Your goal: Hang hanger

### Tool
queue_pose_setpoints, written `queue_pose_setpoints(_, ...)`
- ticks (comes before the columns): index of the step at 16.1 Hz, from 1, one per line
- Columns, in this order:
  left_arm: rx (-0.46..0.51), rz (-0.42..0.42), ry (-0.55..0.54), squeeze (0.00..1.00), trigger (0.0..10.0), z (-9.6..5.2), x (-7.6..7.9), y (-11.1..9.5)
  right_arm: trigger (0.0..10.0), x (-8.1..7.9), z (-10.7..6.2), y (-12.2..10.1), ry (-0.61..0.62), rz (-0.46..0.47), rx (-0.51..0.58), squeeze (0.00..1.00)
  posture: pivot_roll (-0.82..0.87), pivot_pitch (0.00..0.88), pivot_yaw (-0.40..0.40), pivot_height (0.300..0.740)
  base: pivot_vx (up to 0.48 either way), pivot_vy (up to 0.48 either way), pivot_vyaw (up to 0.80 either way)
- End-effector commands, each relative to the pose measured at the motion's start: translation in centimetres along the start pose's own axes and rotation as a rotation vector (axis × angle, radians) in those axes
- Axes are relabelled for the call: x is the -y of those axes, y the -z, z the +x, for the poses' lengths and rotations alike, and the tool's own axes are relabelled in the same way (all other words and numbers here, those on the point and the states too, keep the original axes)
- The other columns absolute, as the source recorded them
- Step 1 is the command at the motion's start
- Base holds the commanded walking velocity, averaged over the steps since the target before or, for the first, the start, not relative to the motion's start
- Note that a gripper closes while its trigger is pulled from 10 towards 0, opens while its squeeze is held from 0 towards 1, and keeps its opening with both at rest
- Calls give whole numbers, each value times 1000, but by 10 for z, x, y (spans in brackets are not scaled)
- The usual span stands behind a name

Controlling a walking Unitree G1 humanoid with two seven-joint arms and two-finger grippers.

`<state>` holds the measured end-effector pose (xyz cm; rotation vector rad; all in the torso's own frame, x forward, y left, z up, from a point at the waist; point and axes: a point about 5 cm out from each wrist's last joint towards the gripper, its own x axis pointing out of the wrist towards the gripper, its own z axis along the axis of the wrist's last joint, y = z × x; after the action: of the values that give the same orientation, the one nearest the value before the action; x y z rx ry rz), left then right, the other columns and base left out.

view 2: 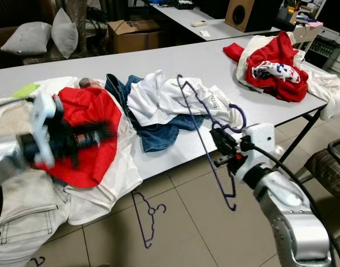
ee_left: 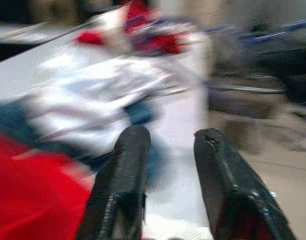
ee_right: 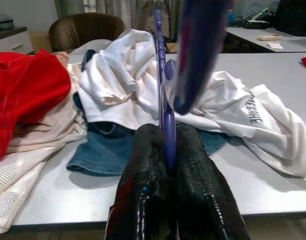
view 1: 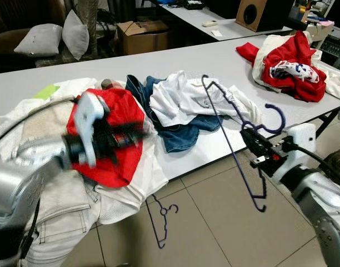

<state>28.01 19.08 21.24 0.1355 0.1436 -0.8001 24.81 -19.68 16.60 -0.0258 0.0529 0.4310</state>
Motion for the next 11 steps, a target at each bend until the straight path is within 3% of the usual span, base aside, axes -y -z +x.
queue_pose_setpoints(1,-9,4,-58,1000,10000,-1,-6,2,10000,4,-4,-1,6,-3,3,0,-68,0,-34,740,0,0,0)
queue_pose_setpoints(2,-16,10,-177,1000,10000,-3,-20,6,10000,5,-9,-1,-21,-10,-1,0,-70,0,-33,740,0,0,0)
queue_pose_setpoints(5,-35,67,-247,1000,10000,-8,-30,11,10000,12,-17,0,-49,-18,-18,0,-71,0,-38,740,0,0,0)
queue_pose_setpoints(6,-46,71,-251,0,10000,-11,-32,13,10000,14,-19,0,-57,-17,-22,0,-71,0,-38,740,0,0,0)
queue_pose_setpoints(7,-71,59,-297,0,10000,-20,-41,18,10000,16,-23,0,-67,-19,-31,0,-73,0,-38,740,0,0,0)
queue_pose_setpoints(8,-71,59,-297,0,10000,-20,-41,18,10000,16,-23,0,-67,-19,-31,0,-73,0,-38,740,0,0,0)
queue_pose_setpoints(10,-154,0,-454,0,10000,-29,-61,35,10000,15,-24,2,-102,-13,-50,0,-66,0,-48,740,0,0,0)
queue_pose_setpoints(11,-161,-7,-469,0,10000,-29,-62,37,10000,15,-24,2,-106,-12,-51,0,-66,0,-48,740,0,0,0)
